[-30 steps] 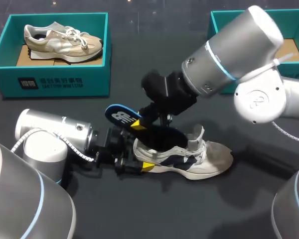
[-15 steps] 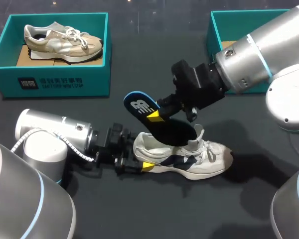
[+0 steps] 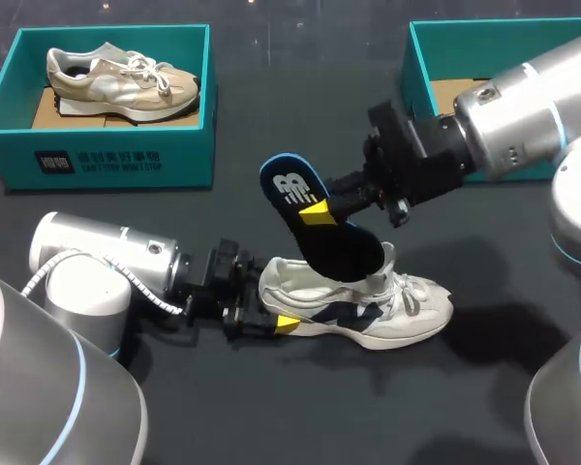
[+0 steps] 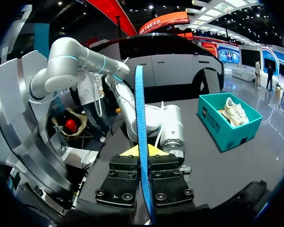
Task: Take the shoe out of the shoebox, open the shoe tongue, remove and reinsert the insole, then place the shoe into the shoebox
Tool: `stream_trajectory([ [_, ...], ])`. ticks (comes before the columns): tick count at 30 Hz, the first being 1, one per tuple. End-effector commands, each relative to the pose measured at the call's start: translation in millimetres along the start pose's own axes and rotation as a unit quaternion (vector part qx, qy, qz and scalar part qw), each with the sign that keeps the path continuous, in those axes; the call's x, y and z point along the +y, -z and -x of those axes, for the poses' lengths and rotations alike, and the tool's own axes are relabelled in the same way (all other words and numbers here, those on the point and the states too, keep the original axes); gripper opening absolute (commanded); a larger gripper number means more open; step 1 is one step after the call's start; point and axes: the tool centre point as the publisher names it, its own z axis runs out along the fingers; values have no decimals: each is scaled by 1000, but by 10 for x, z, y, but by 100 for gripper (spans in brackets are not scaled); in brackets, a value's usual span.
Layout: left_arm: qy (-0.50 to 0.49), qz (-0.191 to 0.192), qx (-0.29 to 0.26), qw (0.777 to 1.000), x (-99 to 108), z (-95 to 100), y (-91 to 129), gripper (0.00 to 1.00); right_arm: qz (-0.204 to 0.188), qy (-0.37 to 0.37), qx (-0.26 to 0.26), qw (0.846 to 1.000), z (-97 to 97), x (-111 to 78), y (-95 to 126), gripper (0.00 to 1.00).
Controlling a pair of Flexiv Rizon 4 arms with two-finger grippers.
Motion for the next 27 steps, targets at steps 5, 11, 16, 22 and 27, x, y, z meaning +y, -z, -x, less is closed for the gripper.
stream_trajectory([
  [5, 0, 2, 0, 1000, 5, 3, -7, 0, 8, 16, -13, 1000, -318, -1, 379, 0],
  [11, 0, 2, 0, 1000, 5, 3, -7, 0, 8, 16, -13, 1000, -318, -1, 379, 0],
  [16, 0, 2, 0, 1000, 5, 3, -7, 0, 43, 6, -22, 999, -471, 70, 505, 0],
  [22, 0, 2, 0, 1000, 5, 3, -7, 0, 113, -27, -24, 993, -673, -18, 566, 0],
  [27, 0, 2, 0, 1000, 5, 3, -7, 0, 111, -68, -29, 991, -776, -77, 606, 0],
])
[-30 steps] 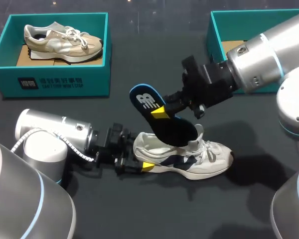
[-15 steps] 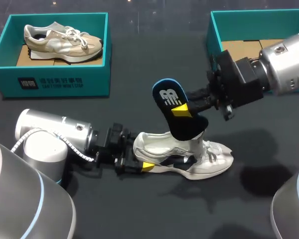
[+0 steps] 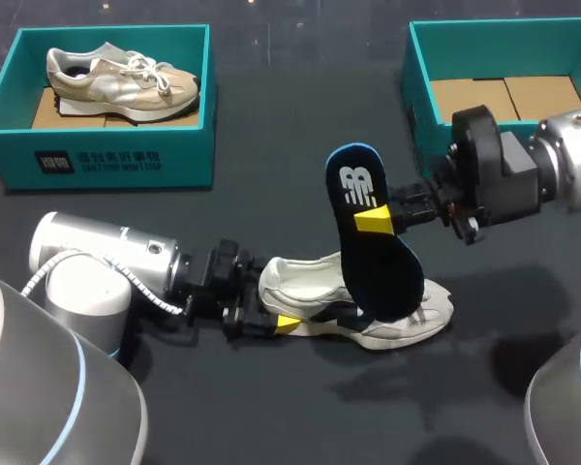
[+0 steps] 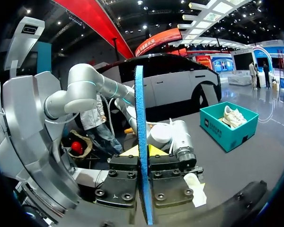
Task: Take the shoe out of the shoebox, open the shoe tongue, remove and reinsert the insole, then place the shoe into the shoebox
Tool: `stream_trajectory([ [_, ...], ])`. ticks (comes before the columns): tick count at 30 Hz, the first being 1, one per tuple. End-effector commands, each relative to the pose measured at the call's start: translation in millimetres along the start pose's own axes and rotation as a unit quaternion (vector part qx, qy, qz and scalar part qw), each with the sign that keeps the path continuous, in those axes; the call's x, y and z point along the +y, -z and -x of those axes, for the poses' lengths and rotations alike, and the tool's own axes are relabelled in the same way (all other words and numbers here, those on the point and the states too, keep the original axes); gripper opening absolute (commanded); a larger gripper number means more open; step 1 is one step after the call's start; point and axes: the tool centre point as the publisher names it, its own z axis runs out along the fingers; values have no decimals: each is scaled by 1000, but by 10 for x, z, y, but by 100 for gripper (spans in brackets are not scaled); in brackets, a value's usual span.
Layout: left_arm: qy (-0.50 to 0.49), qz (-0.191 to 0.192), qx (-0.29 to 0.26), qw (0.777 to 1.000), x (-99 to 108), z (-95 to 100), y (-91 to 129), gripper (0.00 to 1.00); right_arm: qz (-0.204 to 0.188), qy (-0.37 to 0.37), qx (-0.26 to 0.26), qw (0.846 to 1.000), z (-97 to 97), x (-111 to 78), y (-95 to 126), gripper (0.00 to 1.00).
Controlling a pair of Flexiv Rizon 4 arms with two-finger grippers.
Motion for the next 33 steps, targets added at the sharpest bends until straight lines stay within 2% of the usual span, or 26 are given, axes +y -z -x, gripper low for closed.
stream_trajectory([
  [1, 0, 2, 0, 1000, 4, 3, -7, 0, 15, -4, -29, 999, -223, -136, 85, 0],
  [11, 0, 2, 0, 1000, 4, 3, -7, 0, 15, -4, -29, 999, -223, -136, 85, 0],
  [17, 0, 2, 0, 1000, 4, 3, -7, 0, 79, -81, -64, 991, -383, -274, 115, 0],
  [21, 0, 2, 0, 1000, 4, 3, -7, 0, 108, -89, -62, 988, -432, -285, 81, 0],
  [24, 0, 2, 0, 1000, 4, 3, -7, 0, 153, -82, -52, 983, -427, -285, 29, 0],
  [33, 0, 2, 0, 1000, 4, 3, -7, 0, 153, -82, -52, 983, -427, -285, 29, 0],
])
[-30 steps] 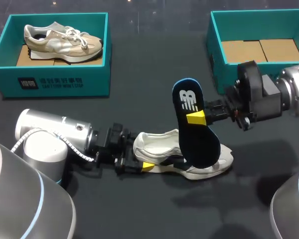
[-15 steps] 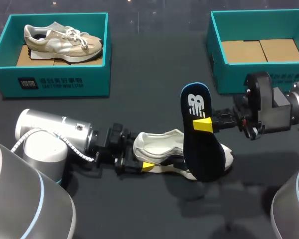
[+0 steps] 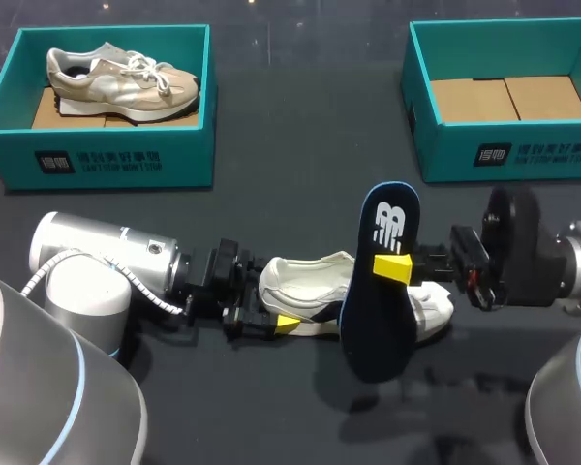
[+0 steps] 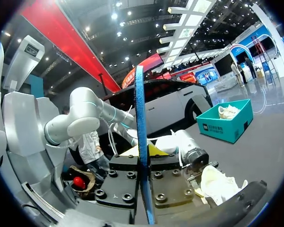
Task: Take the shoe out of the shoebox, open the shoe tongue, remove and reinsert the insole, then place the shoe into the shoebox
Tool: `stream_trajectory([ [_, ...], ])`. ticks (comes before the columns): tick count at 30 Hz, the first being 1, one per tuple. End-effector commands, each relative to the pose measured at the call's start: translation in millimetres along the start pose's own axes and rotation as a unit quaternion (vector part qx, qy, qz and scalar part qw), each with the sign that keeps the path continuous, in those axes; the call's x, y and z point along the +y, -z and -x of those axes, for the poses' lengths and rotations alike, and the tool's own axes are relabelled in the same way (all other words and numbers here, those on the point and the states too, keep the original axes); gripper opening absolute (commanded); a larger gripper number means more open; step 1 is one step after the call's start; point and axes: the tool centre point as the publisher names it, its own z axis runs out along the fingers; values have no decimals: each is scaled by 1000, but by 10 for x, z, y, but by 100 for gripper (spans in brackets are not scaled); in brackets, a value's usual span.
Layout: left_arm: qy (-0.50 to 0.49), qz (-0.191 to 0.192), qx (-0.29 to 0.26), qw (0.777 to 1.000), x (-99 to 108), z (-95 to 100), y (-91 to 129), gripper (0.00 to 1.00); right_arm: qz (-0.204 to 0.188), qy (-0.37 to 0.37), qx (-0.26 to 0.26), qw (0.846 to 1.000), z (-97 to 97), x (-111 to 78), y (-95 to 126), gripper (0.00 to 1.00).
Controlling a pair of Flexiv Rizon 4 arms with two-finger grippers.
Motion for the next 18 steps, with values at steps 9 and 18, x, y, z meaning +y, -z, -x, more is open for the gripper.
stream_trajectory([
  [9, 0, 1, 0, 1000, 4, 2, -7, 0, 1, -6, -17, 1000, -69, -8, 23, 0],
  [18, 0, 1, 0, 1000, 4, 2, -7, 0, -18, -36, -22, 999, -113, 123, 71, 0],
])
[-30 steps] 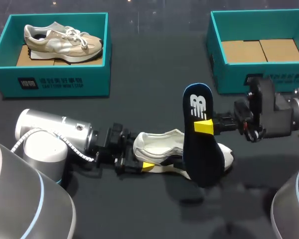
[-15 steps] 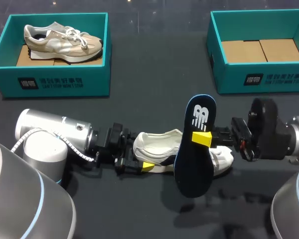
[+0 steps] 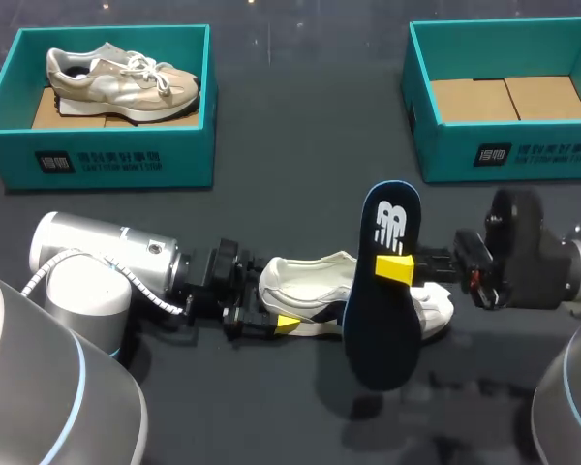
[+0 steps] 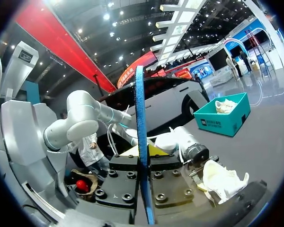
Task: Take the shoe out of the shoebox, open the shoe tongue, remove and reinsert the insole, then place the shoe into the shoebox
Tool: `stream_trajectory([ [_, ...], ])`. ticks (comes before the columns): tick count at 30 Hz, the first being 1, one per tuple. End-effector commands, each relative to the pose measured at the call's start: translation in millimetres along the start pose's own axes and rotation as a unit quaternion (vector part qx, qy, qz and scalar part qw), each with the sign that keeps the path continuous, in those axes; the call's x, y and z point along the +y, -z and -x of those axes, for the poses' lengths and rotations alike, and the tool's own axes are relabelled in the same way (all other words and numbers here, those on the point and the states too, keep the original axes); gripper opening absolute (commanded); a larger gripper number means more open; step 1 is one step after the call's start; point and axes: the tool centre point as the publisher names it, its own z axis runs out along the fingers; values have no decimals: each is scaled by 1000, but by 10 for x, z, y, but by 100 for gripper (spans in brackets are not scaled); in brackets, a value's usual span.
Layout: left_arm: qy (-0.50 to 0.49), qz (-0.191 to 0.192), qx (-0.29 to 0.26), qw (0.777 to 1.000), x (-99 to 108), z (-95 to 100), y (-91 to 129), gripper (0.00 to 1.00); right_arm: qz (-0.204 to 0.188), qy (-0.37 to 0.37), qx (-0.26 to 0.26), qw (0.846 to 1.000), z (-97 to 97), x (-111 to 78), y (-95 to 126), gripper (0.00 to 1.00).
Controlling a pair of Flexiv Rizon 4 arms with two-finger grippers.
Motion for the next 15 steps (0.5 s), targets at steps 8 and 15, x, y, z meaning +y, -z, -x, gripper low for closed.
stream_trajectory([
  [8, 0, 1, 0, 1000, 3, 2, -7, 0, -10, -16, -2, 1000, -66, 172, 75, 0],
  [15, 0, 1, 0, 1000, 3, 2, -7, 0, -9, -35, 2, 999, -52, 178, 80, 0],
])
